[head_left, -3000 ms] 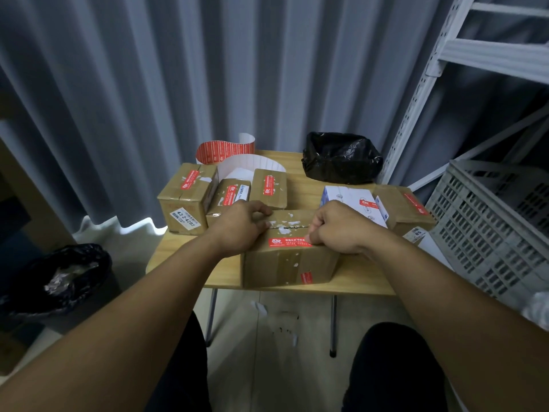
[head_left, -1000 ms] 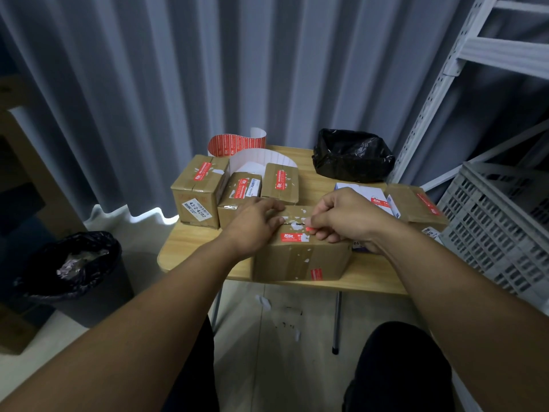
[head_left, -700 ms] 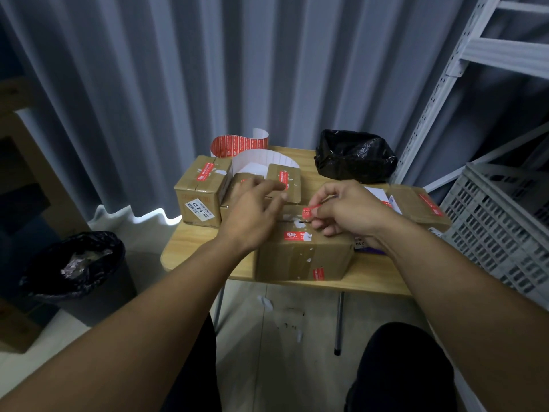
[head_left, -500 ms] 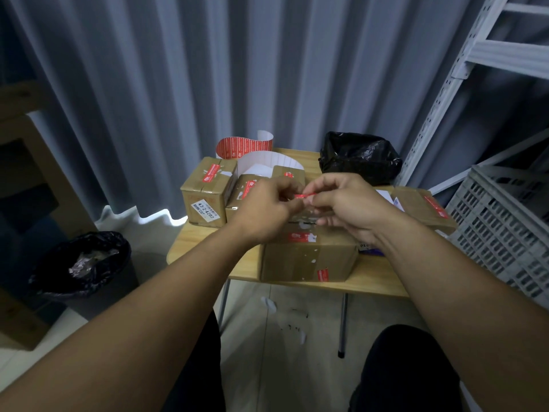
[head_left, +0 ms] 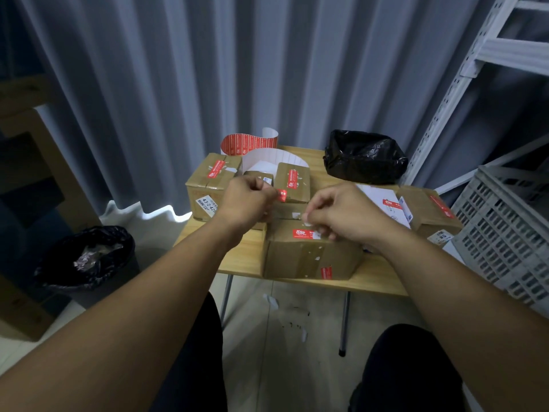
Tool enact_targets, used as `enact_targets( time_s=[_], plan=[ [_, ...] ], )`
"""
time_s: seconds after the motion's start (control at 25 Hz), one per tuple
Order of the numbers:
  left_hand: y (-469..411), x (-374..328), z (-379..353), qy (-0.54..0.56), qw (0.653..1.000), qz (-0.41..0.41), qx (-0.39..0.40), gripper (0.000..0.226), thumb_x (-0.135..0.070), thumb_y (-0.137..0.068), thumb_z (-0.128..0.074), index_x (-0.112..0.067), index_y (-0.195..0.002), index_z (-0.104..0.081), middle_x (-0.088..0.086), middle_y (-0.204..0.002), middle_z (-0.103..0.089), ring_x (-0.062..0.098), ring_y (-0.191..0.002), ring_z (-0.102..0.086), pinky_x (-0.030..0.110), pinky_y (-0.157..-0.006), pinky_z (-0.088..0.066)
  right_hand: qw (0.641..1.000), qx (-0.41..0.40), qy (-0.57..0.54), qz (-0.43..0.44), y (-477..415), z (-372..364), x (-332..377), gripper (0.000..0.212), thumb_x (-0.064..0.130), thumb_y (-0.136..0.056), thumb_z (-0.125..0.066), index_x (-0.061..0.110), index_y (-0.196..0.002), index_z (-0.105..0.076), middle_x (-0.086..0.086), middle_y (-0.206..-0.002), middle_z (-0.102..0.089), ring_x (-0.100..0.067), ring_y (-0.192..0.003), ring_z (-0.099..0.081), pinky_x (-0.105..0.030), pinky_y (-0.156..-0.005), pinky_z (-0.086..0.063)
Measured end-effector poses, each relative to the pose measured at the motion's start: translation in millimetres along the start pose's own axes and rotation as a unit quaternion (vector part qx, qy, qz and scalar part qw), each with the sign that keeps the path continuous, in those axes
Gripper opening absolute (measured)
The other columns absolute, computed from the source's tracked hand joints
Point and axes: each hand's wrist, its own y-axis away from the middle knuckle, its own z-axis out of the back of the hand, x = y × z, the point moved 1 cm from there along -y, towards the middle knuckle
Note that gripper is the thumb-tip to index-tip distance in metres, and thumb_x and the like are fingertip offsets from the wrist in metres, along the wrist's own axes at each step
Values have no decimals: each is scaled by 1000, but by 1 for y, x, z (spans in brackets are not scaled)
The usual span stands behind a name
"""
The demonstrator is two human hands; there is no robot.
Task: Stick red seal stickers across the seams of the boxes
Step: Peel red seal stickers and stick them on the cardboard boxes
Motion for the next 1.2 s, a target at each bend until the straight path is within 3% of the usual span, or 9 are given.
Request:
enact_targets(
  time_s=[0.12,0.2,0.48,0.6,0.76,0.96,1.2],
  plan=[
    [-1,10,-8,-4,1000,13,10,24,-11,-90,-73,-12,-71,-58,9,-71,-62,21,-65,-58,28,-56,-52,989,35,141,30,5,-19,4,15,19,-83,-79,12,-72,-72,6,-59,-63,-9,-60,-58,-26,-59,-47],
    [-4,15,-11,-22,1000,13,12,20,-11,-89,-75,-10,-76,-59,5,-68,-60,19,-62,-56,26,-53,-50,984,23,174,33,5,-23,4,18,21,-82,-79,13,-69,-70,6,-60,-61,-10,-59,-57,-26,-57,-47],
    [-10,27,-7,-93,994,30,56,26,-12,-74,-87,-6,-89,-66,12,-88,-72,27,-83,-69,48,-82,-59,979,15,201,18,1,-23,7,15,22,-78,-78,13,-69,-69,-7,-70,-70,-22,-66,-67,-40,-66,-59],
    [-10,30,-5,-70,995,45,57,39,-11,-73,-89,0,-103,-66,14,-98,-74,29,-94,-71,46,-81,-61,976,21,216,24,-2,-24,9,12,21,-78,-77,12,-72,-71,-9,-75,-72,-26,-74,-70,-44,-70,-60],
    [-10,32,-4,-62,995,51,61,44,-12,-72,-90,-1,-107,-65,12,-101,-74,25,-94,-71,34,-72,-60,974,27,222,24,-5,-23,6,13,21,-81,-77,13,-72,-71,-7,-73,-72,-21,-68,-70,-45,-70,-62],
    [-14,38,-4,-75,994,56,60,43,-19,-68,-93,-9,-101,-67,8,-98,-75,25,-95,-71,51,-87,-59,982,27,189,-6,-6,-21,2,16,25,-77,-81,13,-74,-71,-7,-70,-73,-14,-56,-64,-38,-65,-59],
    [-13,40,-4,-64,995,57,55,46,-18,-68,-92,-7,-104,-65,8,-99,-75,24,-96,-72,52,-86,-60,983,34,177,-19,-7,-22,3,12,21,-80,-80,12,-77,-73,-8,-73,-73,-12,-53,-62,-31,-59,-55]
  ],
)
